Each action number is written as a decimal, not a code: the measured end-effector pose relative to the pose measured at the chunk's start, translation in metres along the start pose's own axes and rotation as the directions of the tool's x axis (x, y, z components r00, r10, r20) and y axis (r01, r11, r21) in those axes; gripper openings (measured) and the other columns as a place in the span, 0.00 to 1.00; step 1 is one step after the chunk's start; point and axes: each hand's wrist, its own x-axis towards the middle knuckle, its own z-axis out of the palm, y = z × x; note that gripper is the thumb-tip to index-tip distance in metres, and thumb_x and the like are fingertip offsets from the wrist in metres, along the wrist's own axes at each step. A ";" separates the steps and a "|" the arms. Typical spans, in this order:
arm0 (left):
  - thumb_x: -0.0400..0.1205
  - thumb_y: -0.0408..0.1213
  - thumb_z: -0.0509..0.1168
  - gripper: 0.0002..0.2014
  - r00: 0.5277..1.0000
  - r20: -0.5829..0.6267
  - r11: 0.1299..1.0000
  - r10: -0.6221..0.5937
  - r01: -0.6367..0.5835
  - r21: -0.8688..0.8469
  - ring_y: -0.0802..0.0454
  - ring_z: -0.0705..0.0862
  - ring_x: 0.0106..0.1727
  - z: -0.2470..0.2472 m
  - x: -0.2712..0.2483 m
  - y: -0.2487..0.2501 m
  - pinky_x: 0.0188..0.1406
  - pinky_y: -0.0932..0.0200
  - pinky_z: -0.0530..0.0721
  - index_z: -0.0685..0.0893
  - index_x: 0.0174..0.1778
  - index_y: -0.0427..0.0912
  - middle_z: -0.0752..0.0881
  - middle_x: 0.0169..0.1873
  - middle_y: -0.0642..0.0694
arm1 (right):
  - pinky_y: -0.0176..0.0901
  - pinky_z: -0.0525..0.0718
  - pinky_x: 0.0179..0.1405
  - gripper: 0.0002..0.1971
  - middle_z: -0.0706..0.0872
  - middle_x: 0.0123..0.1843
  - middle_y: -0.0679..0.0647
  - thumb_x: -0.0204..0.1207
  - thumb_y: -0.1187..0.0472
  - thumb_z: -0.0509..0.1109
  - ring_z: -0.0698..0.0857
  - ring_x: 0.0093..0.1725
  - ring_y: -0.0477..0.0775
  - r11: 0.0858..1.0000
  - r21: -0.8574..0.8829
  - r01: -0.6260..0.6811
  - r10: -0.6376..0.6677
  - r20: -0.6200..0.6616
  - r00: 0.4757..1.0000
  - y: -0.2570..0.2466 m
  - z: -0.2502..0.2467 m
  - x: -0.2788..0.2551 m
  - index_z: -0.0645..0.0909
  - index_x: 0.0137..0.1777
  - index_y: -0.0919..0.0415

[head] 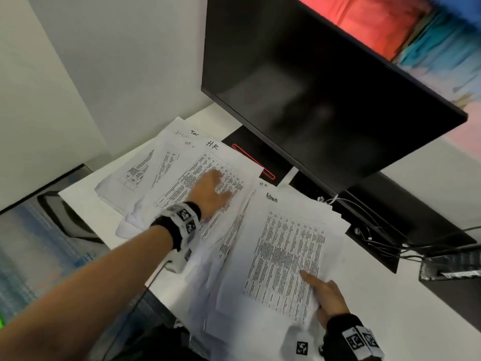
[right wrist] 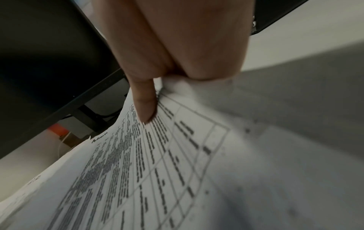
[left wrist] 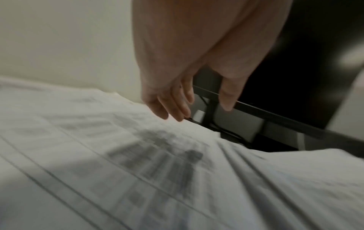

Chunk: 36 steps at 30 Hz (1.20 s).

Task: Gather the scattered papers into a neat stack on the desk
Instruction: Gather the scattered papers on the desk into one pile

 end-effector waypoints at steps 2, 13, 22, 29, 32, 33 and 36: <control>0.76 0.49 0.76 0.33 0.979 -0.200 0.984 -0.037 0.070 0.162 0.41 0.80 0.67 -0.041 0.017 -0.017 0.66 0.45 0.80 0.73 0.73 0.39 0.80 0.67 0.40 | 0.74 0.75 0.76 0.63 0.88 0.70 0.66 0.36 0.41 0.94 0.85 0.70 0.68 1.000 -0.013 -0.005 0.005 -0.007 1.000 0.005 -0.007 0.010 0.76 0.75 0.64; 0.58 0.76 0.73 0.63 0.930 -0.194 0.810 -0.314 0.368 0.457 0.32 0.77 0.72 -0.115 0.051 -0.082 0.69 0.37 0.78 0.67 0.77 0.29 0.76 0.72 0.30 | 0.78 0.68 0.79 0.62 0.83 0.77 0.62 0.45 0.41 0.94 0.79 0.78 0.64 0.996 -0.022 -0.085 0.084 -0.051 0.995 0.016 -0.009 0.020 0.73 0.80 0.61; 0.74 0.36 0.78 0.25 0.963 0.069 0.938 -0.262 0.237 0.254 0.37 0.84 0.58 -0.063 0.042 -0.047 0.53 0.51 0.81 0.83 0.66 0.33 0.86 0.61 0.36 | 0.67 0.85 0.67 0.21 0.92 0.61 0.72 0.79 0.69 0.76 0.91 0.61 0.71 0.999 -0.015 -0.049 0.047 -0.081 0.996 -0.013 0.019 -0.017 0.82 0.71 0.73; 0.77 0.27 0.64 0.10 0.962 -0.100 0.734 0.253 -0.123 0.668 0.29 0.85 0.44 -0.135 -0.005 0.030 0.34 0.48 0.73 0.78 0.54 0.36 0.86 0.45 0.29 | 0.63 0.85 0.64 0.22 0.89 0.63 0.75 0.80 0.72 0.74 0.90 0.60 0.72 0.999 -0.005 -0.036 0.035 -0.094 0.995 -0.017 0.016 -0.012 0.79 0.73 0.76; 0.76 0.29 0.67 0.10 0.866 -0.129 0.694 0.483 -0.288 0.660 0.27 0.83 0.40 -0.169 -0.037 0.074 0.33 0.49 0.69 0.79 0.53 0.37 0.85 0.39 0.28 | 0.63 0.85 0.65 0.20 0.91 0.59 0.72 0.81 0.72 0.73 0.91 0.56 0.68 0.997 -0.065 -0.029 0.022 -0.099 0.995 -0.019 0.017 -0.011 0.81 0.71 0.76; 0.75 0.30 0.68 0.09 0.827 -0.149 0.711 0.542 -0.357 0.606 0.28 0.83 0.39 -0.177 -0.048 0.086 0.33 0.50 0.69 0.79 0.50 0.38 0.85 0.37 0.29 | 0.63 0.84 0.66 0.19 0.91 0.58 0.71 0.81 0.71 0.73 0.91 0.54 0.67 0.996 -0.083 -0.023 0.015 -0.098 0.995 -0.020 0.016 -0.011 0.81 0.71 0.76; 0.74 0.36 0.71 0.14 0.796 -0.208 0.813 0.568 -0.505 0.288 0.40 0.83 0.44 -0.187 -0.069 0.113 0.38 0.52 0.74 0.81 0.54 0.39 0.85 0.43 0.42 | 0.63 0.84 0.67 0.20 0.92 0.58 0.70 0.81 0.70 0.73 0.91 0.54 0.66 0.996 -0.086 -0.024 0.016 -0.091 0.996 -0.023 0.017 -0.016 0.82 0.72 0.75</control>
